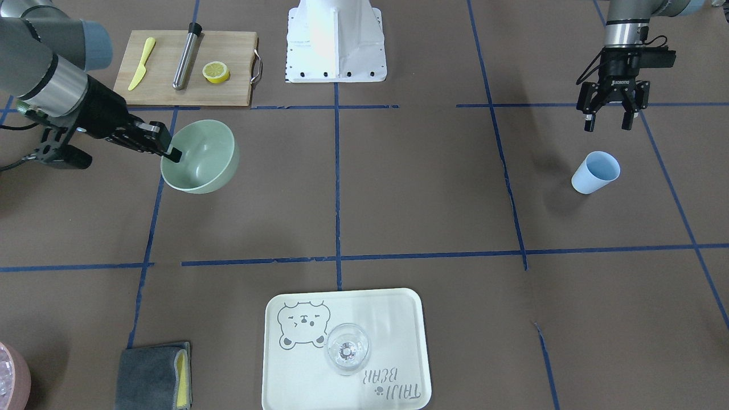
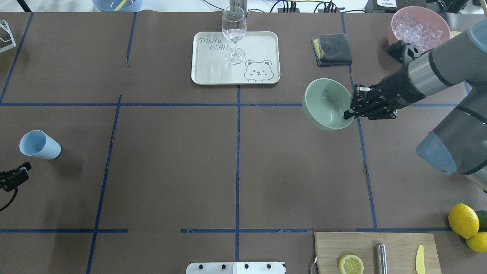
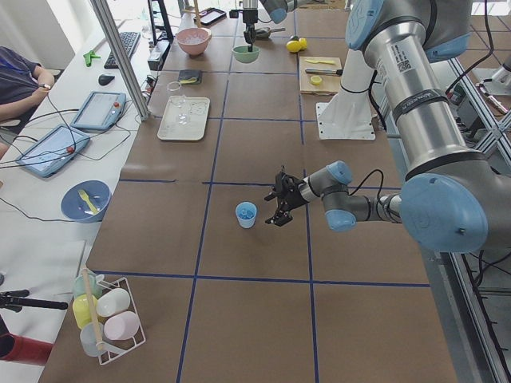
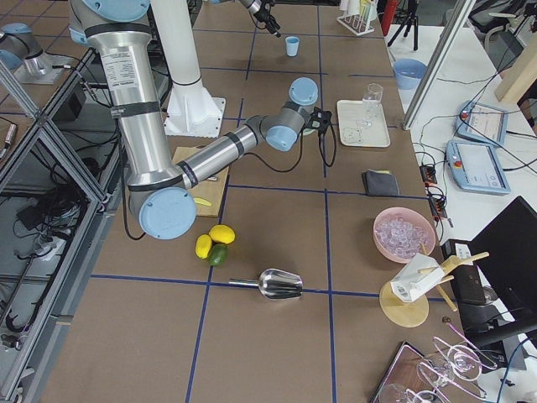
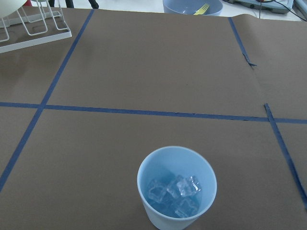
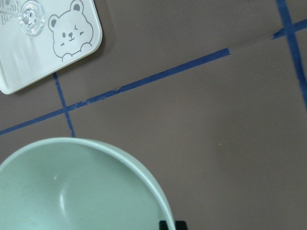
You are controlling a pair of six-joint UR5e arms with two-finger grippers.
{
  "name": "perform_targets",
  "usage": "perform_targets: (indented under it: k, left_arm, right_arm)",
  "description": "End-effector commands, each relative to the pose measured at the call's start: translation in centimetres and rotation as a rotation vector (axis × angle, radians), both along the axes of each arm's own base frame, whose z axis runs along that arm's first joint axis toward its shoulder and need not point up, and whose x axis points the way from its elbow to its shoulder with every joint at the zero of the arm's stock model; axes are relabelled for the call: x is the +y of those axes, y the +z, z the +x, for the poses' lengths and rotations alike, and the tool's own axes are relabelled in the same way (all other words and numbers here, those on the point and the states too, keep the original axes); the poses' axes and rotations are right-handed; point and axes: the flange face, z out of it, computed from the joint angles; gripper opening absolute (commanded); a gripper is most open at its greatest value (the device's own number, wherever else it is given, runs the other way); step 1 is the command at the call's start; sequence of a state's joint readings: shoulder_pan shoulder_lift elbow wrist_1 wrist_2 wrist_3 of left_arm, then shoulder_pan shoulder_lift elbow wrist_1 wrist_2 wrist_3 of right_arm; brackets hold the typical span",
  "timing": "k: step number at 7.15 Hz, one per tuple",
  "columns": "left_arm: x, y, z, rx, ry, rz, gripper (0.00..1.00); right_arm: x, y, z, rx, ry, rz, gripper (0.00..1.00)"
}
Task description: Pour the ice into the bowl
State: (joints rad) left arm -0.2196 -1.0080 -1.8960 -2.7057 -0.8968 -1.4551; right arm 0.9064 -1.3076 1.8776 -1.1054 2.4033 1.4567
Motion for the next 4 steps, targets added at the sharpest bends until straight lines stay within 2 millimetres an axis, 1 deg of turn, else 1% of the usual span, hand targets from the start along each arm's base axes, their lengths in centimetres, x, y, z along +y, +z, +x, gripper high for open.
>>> perform_targets:
  k: [1, 2, 3, 4]
  left_arm:
    - [0.5, 2.3, 1.8, -0.018, -0.076, 0.066, 1.0]
    - [0.3, 1.8, 3.0, 0.001, -0.105, 0.096, 1.0]
    - [0.2, 2.7, 3.5, -0.02, -0.14, 0.132, 1.0]
    - [-0.1, 3.3, 4.4, -0.03, -0.16, 0.151, 1.0]
  right_arm:
    - [1.4, -7.0, -7.1, 0.012, 0.004, -0.056, 0.0]
    - [2.6, -10.4, -10.8, 0.033, 0.012, -0.063, 0.0]
    - [4.0, -12.9, -13.9, 0.069, 0.002, -0.067, 0.0]
    - [4.8, -14.7, -17.0, 0.099, 0.011, -0.051, 0.0]
